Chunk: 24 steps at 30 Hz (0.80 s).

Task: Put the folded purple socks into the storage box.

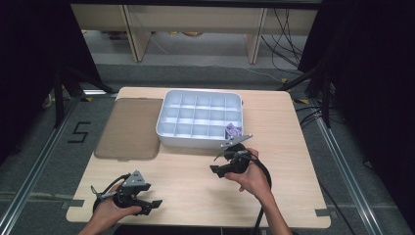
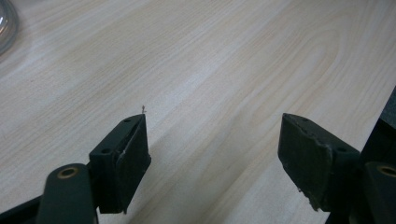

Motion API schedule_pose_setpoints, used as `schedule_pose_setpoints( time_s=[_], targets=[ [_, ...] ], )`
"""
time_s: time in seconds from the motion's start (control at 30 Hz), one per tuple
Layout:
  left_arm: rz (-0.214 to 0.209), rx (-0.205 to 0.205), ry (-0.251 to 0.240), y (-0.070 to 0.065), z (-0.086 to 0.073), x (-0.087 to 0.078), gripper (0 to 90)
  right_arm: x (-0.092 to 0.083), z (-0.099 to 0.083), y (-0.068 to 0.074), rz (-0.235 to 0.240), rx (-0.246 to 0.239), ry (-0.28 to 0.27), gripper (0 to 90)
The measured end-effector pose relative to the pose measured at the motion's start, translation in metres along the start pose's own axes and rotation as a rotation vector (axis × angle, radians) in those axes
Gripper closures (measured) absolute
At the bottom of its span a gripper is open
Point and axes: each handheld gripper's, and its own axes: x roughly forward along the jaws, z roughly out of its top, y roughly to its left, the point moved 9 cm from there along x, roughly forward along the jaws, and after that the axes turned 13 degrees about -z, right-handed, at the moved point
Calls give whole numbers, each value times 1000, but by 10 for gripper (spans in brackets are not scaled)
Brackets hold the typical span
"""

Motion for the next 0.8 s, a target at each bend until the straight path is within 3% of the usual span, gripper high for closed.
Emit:
schedule_pose_setpoints(
  time_s=[0.03, 0.07, 0.2, 0.3, 0.37, 0.43, 0.5, 0.57, 0.6, 0.63, 0.67, 0.7, 0.8],
  targets=[
    [-6, -2, -2, -1, 0, 1, 241, 3, -1, 0, -7, -6, -21, 307],
    [-8, 15, 1, -1, 1, 1, 241, 0, -5, 0, -1, 7, 9, 304],
    [-9, 23, 15, -1, -2, 0, 241, -2, -11, 2, -5, 29, 3, 304],
    [-11, 35, 18, -1, -3, -3, 241, -4, -15, 4, 2, 17, 0, 304],
    [-7, 8, -1, -1, -2, -2, 241, -5, -17, 6, -2, 31, -7, 303],
    [8, 14, -1, 0, -1, -3, 241, -8, -20, 7, 15, 29, -2, 302],
    [-3, 23, 6, 0, -2, -3, 241, -8, -23, 6, 7, 21, -20, 291],
    [4, 3, 0, 0, -2, -1, 241, -10, -26, 8, 8, 53, -21, 285],
    [-1, 3, -2, -1, -3, -1, 241, -11, -28, 8, 8, 40, -9, 280],
    [-4, 11, 2, -1, -3, -1, 241, -11, -29, 9, 9, 63, -22, 273],
    [-4, 25, 10, -1, -3, -2, 241, -11, -32, 7, 8, 32, -21, 270],
    [-3, 23, 9, -1, -3, -2, 241, -11, -34, 9, 8, 59, -27, 264],
    [-3, 23, 8, -1, -3, -2, 241, -12, -38, 10, 7, 64, -16, 257]
  ],
)
